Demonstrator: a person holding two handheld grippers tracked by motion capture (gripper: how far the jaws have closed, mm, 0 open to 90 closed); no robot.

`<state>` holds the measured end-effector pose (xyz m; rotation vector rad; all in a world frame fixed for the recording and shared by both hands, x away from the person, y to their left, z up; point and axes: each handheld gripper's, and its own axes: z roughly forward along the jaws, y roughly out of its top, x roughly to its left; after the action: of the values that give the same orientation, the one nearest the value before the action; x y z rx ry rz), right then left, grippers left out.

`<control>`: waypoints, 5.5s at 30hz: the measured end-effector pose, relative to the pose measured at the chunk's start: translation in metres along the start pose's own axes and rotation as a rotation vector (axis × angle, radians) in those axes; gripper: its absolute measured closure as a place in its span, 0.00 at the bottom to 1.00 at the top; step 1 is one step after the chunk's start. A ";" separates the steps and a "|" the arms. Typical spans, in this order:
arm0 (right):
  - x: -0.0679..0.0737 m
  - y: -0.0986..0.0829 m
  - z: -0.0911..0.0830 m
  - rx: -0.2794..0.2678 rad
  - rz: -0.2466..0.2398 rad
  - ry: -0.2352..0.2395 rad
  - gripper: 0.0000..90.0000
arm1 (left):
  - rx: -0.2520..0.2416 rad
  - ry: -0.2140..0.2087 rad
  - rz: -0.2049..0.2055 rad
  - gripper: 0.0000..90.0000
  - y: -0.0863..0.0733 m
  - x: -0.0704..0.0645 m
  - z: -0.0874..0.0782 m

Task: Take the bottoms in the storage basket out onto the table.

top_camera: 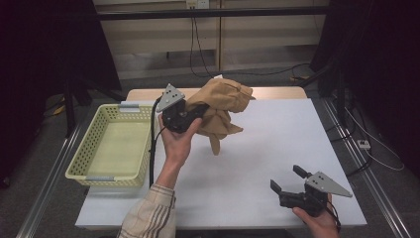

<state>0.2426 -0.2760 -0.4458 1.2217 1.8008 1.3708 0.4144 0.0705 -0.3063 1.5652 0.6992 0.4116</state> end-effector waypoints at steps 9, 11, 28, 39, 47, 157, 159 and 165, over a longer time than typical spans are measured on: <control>0.000 0.000 0.000 0.000 -0.001 0.001 0.05 | 0.026 0.028 0.012 0.86 -0.007 0.000 0.015; 0.000 0.000 0.000 0.000 -0.002 0.002 0.05 | 0.033 0.026 0.008 0.86 -0.010 0.001 0.019; 0.000 0.000 0.000 0.001 0.002 0.004 0.05 | 0.108 0.034 -0.018 0.85 -0.038 0.014 0.030; 0.000 0.000 0.001 0.002 0.001 0.004 0.05 | 0.155 0.064 -0.023 0.84 -0.047 0.024 0.027; 0.001 0.000 0.001 0.004 0.002 0.003 0.05 | 0.197 0.065 -0.032 0.84 -0.055 0.031 0.025; -0.004 -0.002 0.001 0.016 0.024 0.016 0.05 | 0.531 0.143 0.000 0.61 -0.130 0.038 0.102; -0.004 -0.002 0.002 0.015 0.027 0.017 0.06 | 0.527 0.150 0.001 0.55 -0.128 0.038 0.101; -0.006 -0.003 0.003 0.019 0.024 0.013 0.05 | 0.513 0.163 -0.005 0.39 -0.128 0.039 0.099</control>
<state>0.2463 -0.2801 -0.4496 1.2503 1.8175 1.3808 0.4826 0.0211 -0.4502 2.0253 0.9887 0.3762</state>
